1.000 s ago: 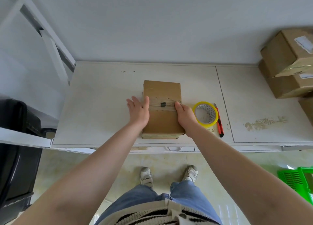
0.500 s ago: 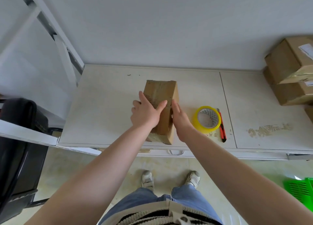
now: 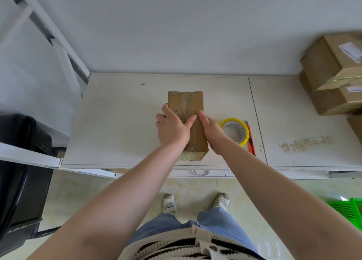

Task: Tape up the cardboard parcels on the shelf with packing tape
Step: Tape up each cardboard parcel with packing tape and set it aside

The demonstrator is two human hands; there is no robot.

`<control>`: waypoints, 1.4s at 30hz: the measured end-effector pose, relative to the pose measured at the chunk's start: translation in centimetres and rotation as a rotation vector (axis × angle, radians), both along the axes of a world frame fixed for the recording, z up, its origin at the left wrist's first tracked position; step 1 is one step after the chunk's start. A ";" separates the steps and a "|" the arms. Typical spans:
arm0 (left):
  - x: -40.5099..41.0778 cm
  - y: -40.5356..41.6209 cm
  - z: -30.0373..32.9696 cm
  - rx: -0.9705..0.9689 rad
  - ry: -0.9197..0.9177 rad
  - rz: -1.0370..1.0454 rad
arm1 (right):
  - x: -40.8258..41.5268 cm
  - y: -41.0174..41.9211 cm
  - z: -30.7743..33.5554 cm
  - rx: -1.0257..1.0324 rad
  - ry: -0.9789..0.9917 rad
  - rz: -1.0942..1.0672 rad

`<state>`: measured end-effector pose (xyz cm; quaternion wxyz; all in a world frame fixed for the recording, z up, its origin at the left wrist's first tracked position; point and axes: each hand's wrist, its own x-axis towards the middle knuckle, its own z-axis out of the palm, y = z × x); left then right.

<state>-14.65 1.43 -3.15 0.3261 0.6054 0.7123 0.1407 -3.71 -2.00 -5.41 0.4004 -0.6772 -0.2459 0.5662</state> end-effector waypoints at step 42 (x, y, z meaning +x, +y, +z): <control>-3.4 2.4 7.2 0.167 -0.568 -0.349 | 5.8 -4.3 8.2 0.646 -0.888 0.413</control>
